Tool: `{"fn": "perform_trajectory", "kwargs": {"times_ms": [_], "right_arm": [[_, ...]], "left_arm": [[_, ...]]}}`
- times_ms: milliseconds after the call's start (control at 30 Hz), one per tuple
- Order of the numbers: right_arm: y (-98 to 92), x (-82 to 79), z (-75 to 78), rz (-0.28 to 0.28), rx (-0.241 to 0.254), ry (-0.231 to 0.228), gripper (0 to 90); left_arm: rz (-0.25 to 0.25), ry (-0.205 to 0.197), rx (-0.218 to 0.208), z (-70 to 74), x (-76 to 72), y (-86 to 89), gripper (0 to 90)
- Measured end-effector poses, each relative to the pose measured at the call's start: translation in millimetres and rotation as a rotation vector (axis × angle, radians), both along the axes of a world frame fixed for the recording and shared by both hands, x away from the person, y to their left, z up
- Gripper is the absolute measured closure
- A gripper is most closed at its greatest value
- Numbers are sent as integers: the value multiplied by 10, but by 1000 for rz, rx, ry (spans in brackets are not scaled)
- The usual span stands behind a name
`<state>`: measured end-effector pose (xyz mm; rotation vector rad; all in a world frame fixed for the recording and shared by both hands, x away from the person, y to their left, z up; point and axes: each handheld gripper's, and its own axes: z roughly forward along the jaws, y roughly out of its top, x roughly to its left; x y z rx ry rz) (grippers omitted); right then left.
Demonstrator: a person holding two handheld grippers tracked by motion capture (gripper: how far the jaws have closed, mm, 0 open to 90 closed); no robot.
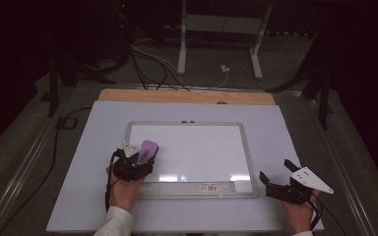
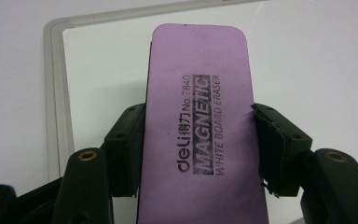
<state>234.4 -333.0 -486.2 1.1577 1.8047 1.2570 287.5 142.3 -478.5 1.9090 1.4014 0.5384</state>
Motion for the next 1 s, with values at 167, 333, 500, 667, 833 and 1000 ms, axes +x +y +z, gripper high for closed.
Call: {"fn": "perform_trajectory", "kwargs": {"times_ms": [167,333,500,667,833,1000], "right_arm": [[3,-2,2,0,0,0,3],[3,-5,2,1,1,0,3],[17,-4,0,5,-2,0,3],[16,-4,2,6,-1,-1,3],[10,-4,4,6,0,-1,3],[6,-5,5,4,1,-1,3]], "left_arm": [[13,-2,17,-8,-68,19,417],[26,5,23,-39,-127,42,417],[23,14,33,-74,-195,48,417],[26,31,34,-126,-246,47,416],[26,43,35,-157,-289,20,416],[29,49,38,-155,-353,14,416]]}}
